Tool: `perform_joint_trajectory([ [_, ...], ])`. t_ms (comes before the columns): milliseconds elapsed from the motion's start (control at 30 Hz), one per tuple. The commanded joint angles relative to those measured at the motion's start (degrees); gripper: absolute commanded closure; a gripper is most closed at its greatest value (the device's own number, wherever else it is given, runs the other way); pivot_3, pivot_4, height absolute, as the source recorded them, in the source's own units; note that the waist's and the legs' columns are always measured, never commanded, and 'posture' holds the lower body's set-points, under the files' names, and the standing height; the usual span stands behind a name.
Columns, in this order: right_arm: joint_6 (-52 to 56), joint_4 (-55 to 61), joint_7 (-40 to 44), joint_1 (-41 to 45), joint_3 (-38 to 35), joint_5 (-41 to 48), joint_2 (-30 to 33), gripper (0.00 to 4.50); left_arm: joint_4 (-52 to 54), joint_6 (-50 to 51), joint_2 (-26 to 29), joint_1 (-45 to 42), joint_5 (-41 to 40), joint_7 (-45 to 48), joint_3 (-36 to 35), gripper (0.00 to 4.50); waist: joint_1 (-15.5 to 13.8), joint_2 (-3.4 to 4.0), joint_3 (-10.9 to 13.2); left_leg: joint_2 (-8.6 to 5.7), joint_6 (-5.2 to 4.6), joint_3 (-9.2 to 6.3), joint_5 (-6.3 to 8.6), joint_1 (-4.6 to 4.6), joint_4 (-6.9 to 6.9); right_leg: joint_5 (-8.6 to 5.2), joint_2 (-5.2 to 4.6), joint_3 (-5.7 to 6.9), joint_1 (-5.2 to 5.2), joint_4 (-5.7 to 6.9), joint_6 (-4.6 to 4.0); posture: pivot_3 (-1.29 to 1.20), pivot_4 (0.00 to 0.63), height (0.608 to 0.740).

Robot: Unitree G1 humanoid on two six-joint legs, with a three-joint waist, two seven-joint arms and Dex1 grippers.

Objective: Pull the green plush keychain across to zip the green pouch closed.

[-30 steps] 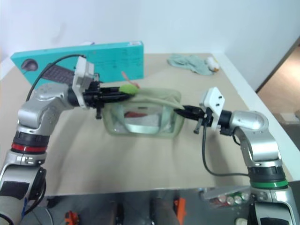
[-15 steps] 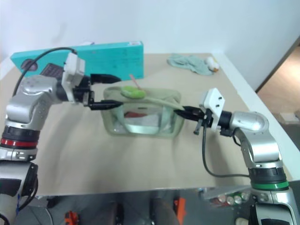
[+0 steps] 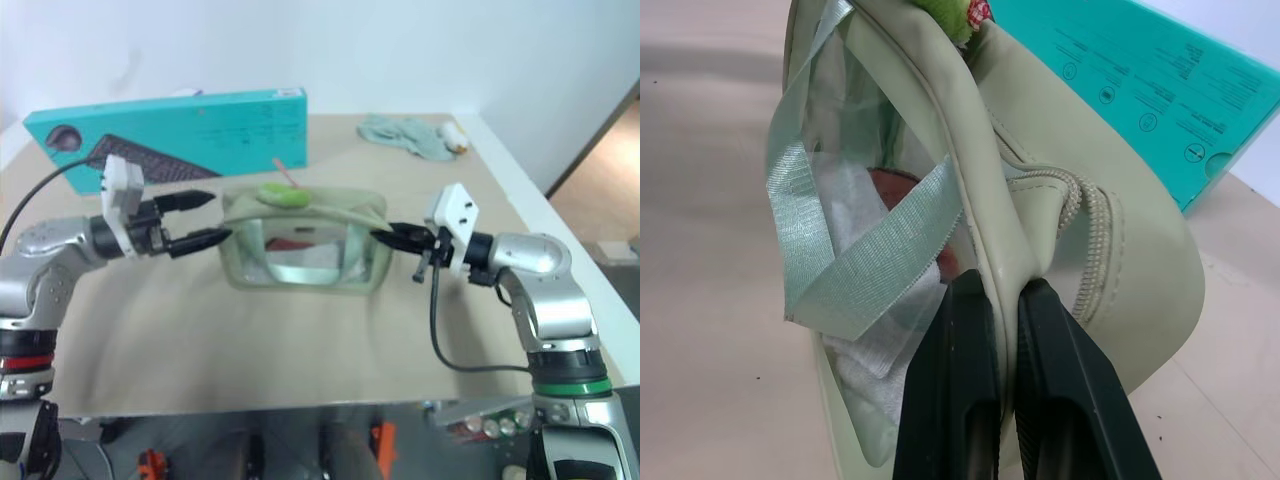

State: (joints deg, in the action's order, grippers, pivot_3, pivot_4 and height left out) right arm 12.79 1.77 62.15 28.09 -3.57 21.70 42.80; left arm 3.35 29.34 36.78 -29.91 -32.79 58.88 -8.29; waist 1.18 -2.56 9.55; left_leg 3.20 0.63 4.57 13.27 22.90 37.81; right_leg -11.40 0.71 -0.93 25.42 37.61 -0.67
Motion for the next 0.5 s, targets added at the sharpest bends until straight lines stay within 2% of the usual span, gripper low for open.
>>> perform_joint_trajectory([
  [33,-0.6,0.1,0.2,1.4,-0.5,-0.1,0.5,4.5,4.3,0.3,-0.7,1.8,-1.6,-2.8,-2.0,0.42,0.0,0.0,0.0,0.01,0.0,0.0,0.0,-0.01,0.0,0.0,0.01,0.0,0.0,0.0,0.0,0.0,0.15,0.74],
  [100,-0.6,0.0,0.2,1.4,-0.5,-0.2,0.5,4.5,4.9,0.1,-1.5,2.3,-1.6,-4.0,-1.7,0.77,0.0,0.0,0.0,0.01,0.0,0.0,0.0,-0.01,0.0,0.0,0.01,0.0,0.0,0.0,-0.01,0.0,0.15,0.74],
  [333,-0.4,0.1,0.2,1.4,-0.4,0.0,0.6,4.5,5.3,-0.3,-3.3,2.9,-1.3,-6.3,-0.8,3.08,0.0,0.0,0.0,0.0,0.0,0.02,0.0,-0.04,0.01,0.01,0.01,-0.02,-0.03,0.0,0.0,0.0,0.15,0.74],
  [433,0.1,0.9,0.0,0.6,-0.9,0.5,0.7,4.5,5.3,-0.5,-4.0,2.7,-0.9,-6.7,-0.1,4.32,0.0,0.0,0.0,0.0,0.0,0.01,0.0,-0.04,0.0,0.01,0.01,-0.01,-0.03,0.0,0.0,0.0,0.15,0.74],
  [500,1.4,2.3,-0.7,0.0,-1.8,1.6,0.8,3.77,5.3,-0.4,-4.3,2.7,-0.8,-6.7,0.3,4.5,0.0,0.0,0.0,0.0,0.0,0.01,0.0,-0.04,0.0,0.01,0.01,-0.01,-0.03,0.0,0.0,0.0,0.15,0.74],
])
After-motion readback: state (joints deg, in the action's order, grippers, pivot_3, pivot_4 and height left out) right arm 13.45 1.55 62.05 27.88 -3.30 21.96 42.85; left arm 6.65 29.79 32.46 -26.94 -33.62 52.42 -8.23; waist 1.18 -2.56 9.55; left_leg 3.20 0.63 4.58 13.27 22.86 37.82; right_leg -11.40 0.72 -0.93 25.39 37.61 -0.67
